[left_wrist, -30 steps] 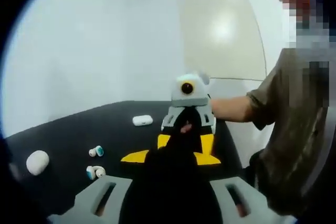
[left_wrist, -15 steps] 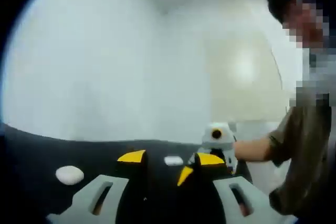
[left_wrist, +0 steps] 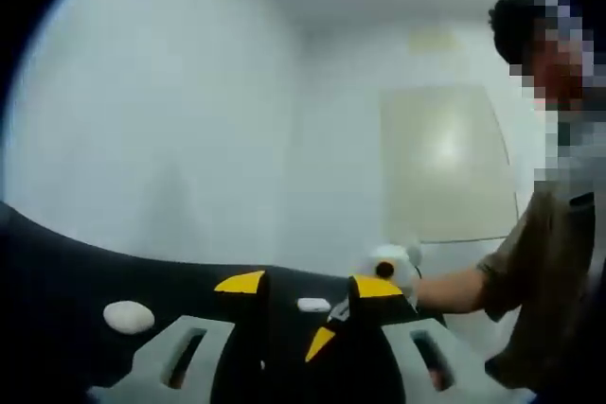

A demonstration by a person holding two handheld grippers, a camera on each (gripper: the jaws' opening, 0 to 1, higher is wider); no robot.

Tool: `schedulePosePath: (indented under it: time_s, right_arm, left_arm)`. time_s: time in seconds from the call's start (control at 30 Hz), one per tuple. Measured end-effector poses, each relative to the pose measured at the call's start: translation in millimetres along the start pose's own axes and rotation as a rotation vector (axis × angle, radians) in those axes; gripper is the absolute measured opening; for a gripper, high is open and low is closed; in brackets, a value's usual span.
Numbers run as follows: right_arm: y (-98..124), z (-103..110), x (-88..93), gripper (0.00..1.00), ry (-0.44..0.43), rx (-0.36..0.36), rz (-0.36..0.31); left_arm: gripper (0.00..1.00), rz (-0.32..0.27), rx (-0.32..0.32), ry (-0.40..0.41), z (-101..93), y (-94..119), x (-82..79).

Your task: Pick up three earphones and place each one into its charging case using tactile feedback, ensure that each earphone is properly inserted and securely positioned inside the case.

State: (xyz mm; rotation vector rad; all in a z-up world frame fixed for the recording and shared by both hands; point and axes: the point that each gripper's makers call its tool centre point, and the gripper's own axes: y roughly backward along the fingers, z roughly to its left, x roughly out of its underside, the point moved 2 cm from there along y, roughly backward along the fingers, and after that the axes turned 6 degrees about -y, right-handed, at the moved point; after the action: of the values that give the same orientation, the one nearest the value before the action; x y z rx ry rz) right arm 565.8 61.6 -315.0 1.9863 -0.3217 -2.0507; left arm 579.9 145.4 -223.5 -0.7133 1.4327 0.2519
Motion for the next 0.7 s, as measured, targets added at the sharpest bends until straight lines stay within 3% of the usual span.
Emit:
schedulePosePath:
  time_s: [0.13,0.43,0.6,0.7]
  right_arm:
    - [-1.5,9.2,-0.7,0.40,0.007,-0.019,0.002]
    - [8.6,8.3,-3.9,0.39,0.073,0.094,0.007]
    - [33.3,-5.3,-6.3,0.39,0.167,0.263,0.023]
    - [66.4,-29.9,-17.0,0.39,0.124,0.434,-0.054]
  left_arm:
    - [0.32,-0.008,-0.003,0.006,0.2,-0.1,-1.0]
    - [0.32,-0.011,-0.005,0.011,1.0,-0.2,-1.4]
    - [0.32,-0.011,-0.009,0.009,1.2,0.1,-1.5]
    - [0.32,-0.012,-0.011,0.009,1.7,0.2,-1.7]
